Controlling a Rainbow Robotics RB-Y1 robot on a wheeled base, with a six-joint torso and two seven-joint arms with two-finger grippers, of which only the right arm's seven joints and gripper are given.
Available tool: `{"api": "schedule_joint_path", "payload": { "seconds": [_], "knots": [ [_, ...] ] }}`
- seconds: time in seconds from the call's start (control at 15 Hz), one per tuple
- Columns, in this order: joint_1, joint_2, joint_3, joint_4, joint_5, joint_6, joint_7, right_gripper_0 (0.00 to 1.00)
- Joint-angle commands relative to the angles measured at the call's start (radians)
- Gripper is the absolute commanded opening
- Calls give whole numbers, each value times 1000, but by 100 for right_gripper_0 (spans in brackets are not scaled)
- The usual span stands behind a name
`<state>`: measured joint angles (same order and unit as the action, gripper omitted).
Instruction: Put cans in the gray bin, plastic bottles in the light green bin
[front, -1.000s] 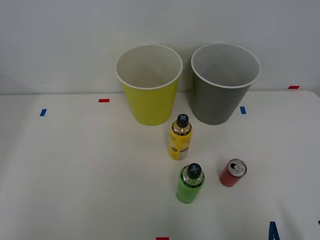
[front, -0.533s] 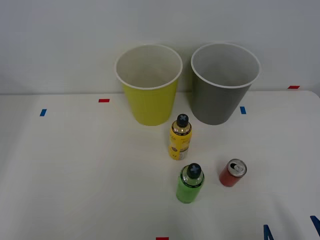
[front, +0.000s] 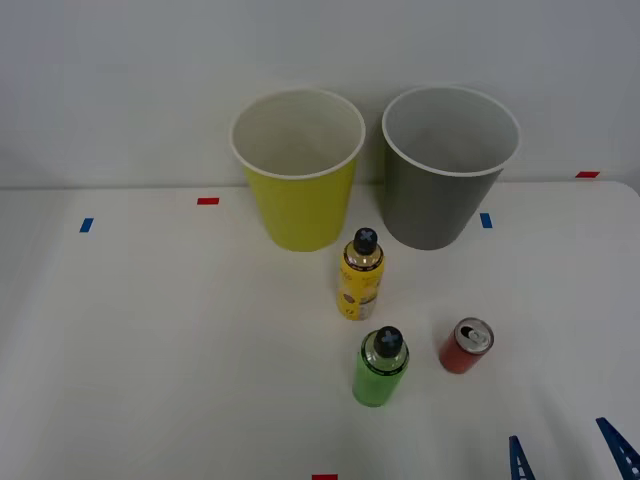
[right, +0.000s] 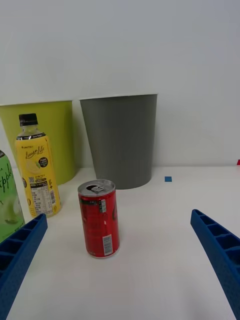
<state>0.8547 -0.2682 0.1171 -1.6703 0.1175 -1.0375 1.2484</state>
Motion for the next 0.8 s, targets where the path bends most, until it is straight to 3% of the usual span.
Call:
{"api": "schedule_joint_path", "payload": {
  "seconds": [0.07, 0.33, 0.8],
  "knots": [
    [-31, -3, 35, 12, -15, 17, 28, 100],
    [-169, 21, 44, 201, -38, -69, 55, 100],
    [-325, 66, 33, 281, 19, 20, 85, 100]
  ]
}}
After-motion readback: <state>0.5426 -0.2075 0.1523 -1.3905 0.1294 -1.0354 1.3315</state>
